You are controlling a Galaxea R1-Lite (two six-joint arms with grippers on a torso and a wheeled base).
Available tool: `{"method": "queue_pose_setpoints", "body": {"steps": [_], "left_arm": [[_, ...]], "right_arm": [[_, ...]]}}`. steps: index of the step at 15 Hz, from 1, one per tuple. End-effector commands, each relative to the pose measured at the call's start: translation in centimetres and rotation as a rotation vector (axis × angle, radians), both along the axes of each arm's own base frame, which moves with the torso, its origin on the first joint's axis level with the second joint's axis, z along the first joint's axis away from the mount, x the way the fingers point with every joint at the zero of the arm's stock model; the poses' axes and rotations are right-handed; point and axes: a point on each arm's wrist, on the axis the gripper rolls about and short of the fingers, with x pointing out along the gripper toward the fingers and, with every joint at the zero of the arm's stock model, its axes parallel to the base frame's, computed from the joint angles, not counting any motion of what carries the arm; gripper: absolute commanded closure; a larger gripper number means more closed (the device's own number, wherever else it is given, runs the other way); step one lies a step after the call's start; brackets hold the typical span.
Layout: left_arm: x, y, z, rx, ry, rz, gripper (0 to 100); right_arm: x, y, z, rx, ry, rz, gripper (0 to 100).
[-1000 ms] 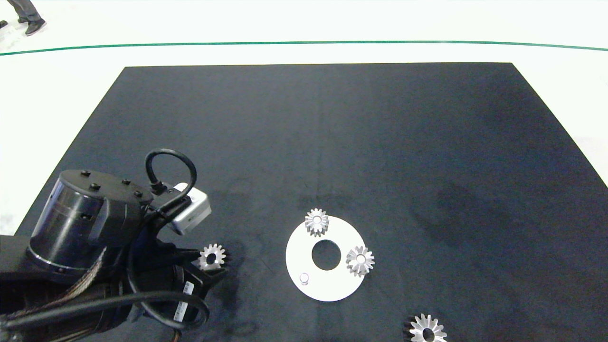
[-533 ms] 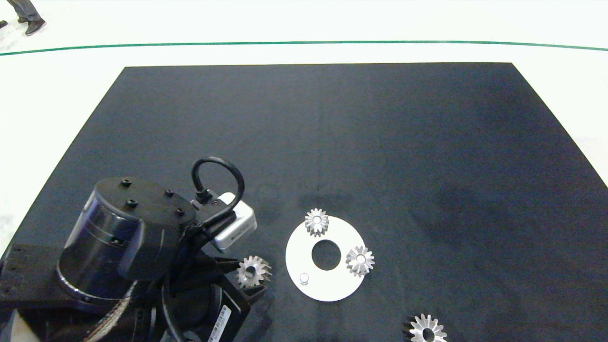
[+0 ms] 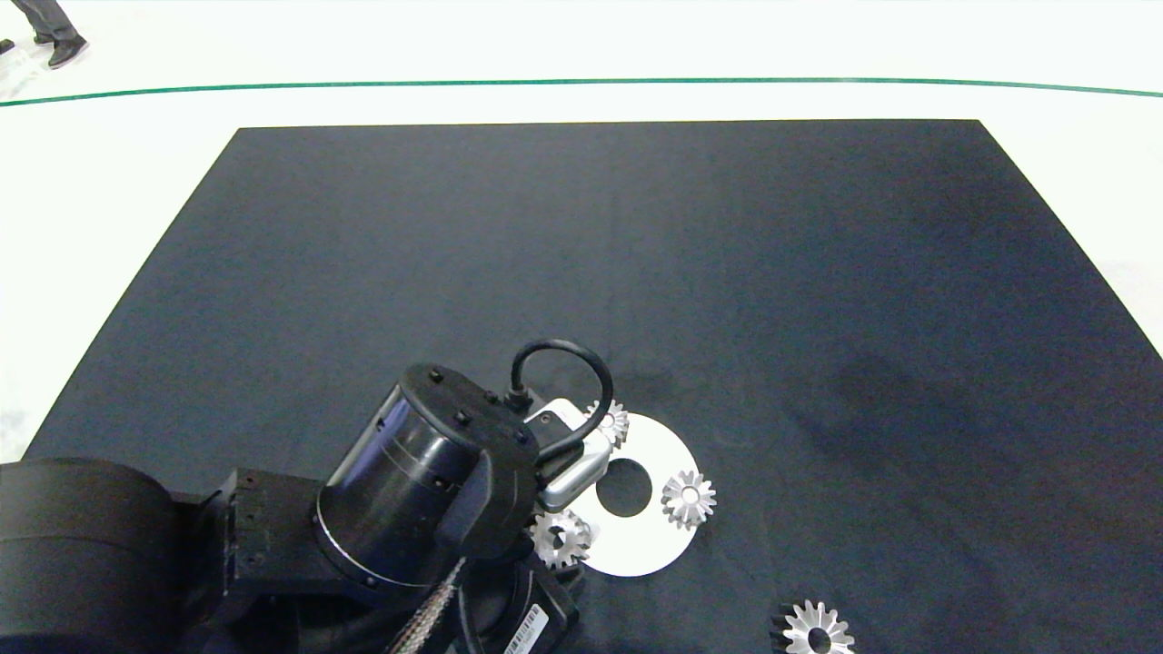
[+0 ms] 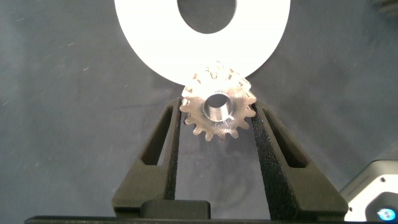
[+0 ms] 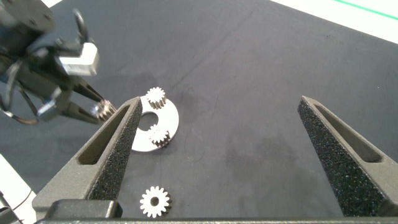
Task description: Remove an incorrectly installed larger gear and replace it with the correct smaller gear
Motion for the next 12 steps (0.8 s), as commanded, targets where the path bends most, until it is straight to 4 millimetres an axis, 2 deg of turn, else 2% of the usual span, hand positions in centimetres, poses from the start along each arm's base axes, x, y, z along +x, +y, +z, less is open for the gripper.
{"method": "queue_pose_setpoints", "body": {"steps": [1, 4, 12], "left_arm": [[0.58, -0.96, -0.79, 0.033, 0.009, -0.008, 87], [1.02, -1.24, -0.36, 0.02, -0.003, -0.001, 87], [1.51, -1.81, -0.95, 0.052, -0.014, 0.028, 87]], "right_arm": [[0.03, 0.03, 0.0, -0.002, 0.0, -0.002, 0], [0.0, 0.0, 0.01, -0.001, -0.001, -0.002, 0], [-0.04, -0.06, 0.11, 0.003, -0.004, -0.002, 0]]}}
